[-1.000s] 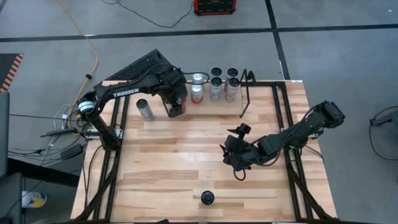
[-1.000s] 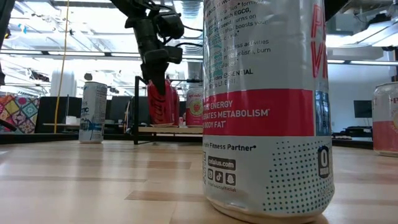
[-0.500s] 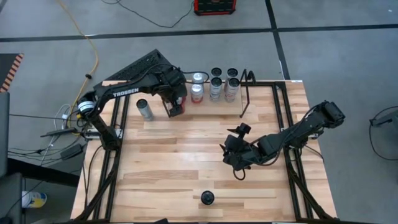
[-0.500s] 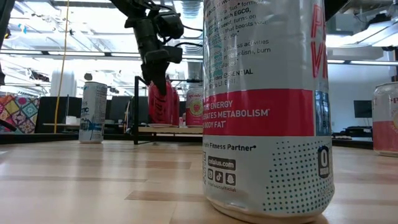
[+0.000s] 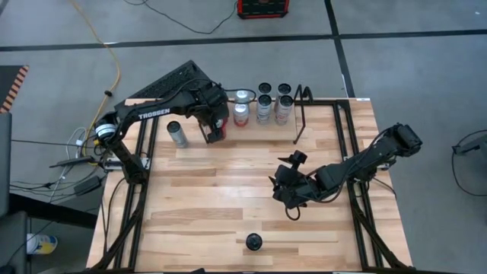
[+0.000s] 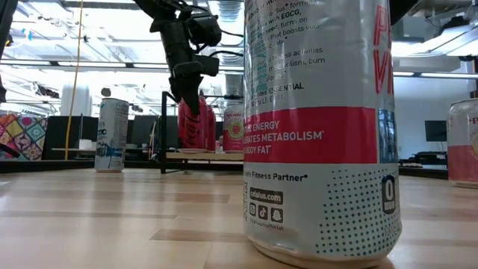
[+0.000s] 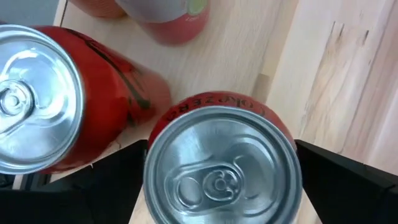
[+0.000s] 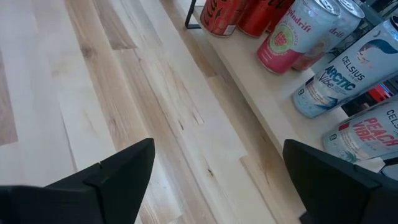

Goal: Place canned beverage on shelf
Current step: Put the red black soda can on the shelf and align with other red black soda cans

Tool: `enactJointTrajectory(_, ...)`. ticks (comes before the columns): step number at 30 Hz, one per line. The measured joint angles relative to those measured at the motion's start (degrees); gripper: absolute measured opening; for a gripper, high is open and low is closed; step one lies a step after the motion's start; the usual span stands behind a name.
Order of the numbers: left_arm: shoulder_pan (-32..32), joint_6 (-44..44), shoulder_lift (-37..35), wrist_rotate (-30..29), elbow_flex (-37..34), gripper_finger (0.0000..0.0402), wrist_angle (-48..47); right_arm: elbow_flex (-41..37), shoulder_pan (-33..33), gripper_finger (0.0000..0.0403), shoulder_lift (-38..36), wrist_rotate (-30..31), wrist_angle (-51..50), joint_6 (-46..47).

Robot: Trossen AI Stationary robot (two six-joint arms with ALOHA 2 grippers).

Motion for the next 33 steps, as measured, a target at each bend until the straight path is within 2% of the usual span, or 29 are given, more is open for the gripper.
enactJointTrajectory(6, -0.16, -0.29, 0.02, -0.37, 4.61, 0.0377, -3.84, 0.02, 0.0, 0.038, 0.0, 0.0, -0.01, 0.0)
enactJointTrajectory(16, -1.34, -1.77, 0.02, -2.15, 18.55, 0.0377, -18.18, 0.02, 0.11, 0.038, 0.0, -1.4, -0.01, 0.02)
enactJointTrajectory(19, -3.3, -0.67, -0.86, -2.3, 19.1, 0.0372, -22.36, 0.02, 0.5, 0.038, 0.0, -2.53, -0.01, 0.25)
enactJointTrajectory(22, -6.36, -0.39, -2.61, -2.03, 17.35, 0.0355, -22.29, 0.02, 1.35, 0.038, 0.0, -2.54, 0.03, 0.45)
enactJointTrajectory(25, -9.74, -0.09, -4.44, -3.63, 13.95, 0.0316, -19.71, 0.02, 1.8, 0.038, 0.0, -2.52, 0.03, 0.96)
enactJointTrajectory(27, -11.62, 0.76, -5.47, -5.17, 11.79, 0.0275, -18.11, 0.02, 2.08, 0.038, 0.0, -2.51, 0.04, 1.68)
enactJointTrajectory(30, -13.27, 1.65, -6.72, -5.96, 8.62, 0.0191, -16.06, 0.02, 2.39, 0.038, 0.0, -2.51, 0.02, 2.89)
enactJointTrajectory(33, -13.6, 2.36, -6.73, -5.39, 5.91, 0.0084, -16.08, 0.02, 3.02, 0.038, 0.0, -2.52, 0.04, 4.22)
